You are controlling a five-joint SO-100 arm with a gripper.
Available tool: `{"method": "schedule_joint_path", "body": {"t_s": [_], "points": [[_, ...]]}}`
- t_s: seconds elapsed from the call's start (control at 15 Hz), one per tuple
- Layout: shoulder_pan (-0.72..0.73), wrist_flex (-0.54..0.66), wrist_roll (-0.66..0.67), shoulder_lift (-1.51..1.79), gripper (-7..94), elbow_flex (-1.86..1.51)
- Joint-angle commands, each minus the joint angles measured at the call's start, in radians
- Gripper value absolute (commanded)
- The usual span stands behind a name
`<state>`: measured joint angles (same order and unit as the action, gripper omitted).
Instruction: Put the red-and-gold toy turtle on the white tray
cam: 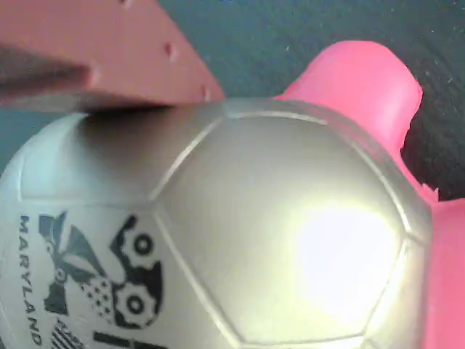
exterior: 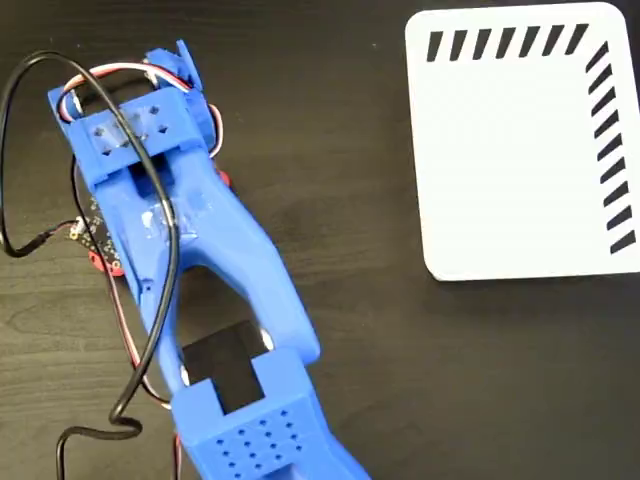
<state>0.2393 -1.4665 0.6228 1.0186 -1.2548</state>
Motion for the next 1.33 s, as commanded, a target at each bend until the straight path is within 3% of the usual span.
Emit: {"method": "schedule_joint_path", "body": {"t_s": [0.0,0.4,1.0,1.27], "points": [[-0.006,-0.008,-0.003,0.083,0,0.032],[-0.008,-0.187,-0.063,0.242,0,0.232],[-0.018,-0.189,-0.089,0.364,0,0.173],[-0.123,-0.121,-0.149,0.543,0,0.032]]}}
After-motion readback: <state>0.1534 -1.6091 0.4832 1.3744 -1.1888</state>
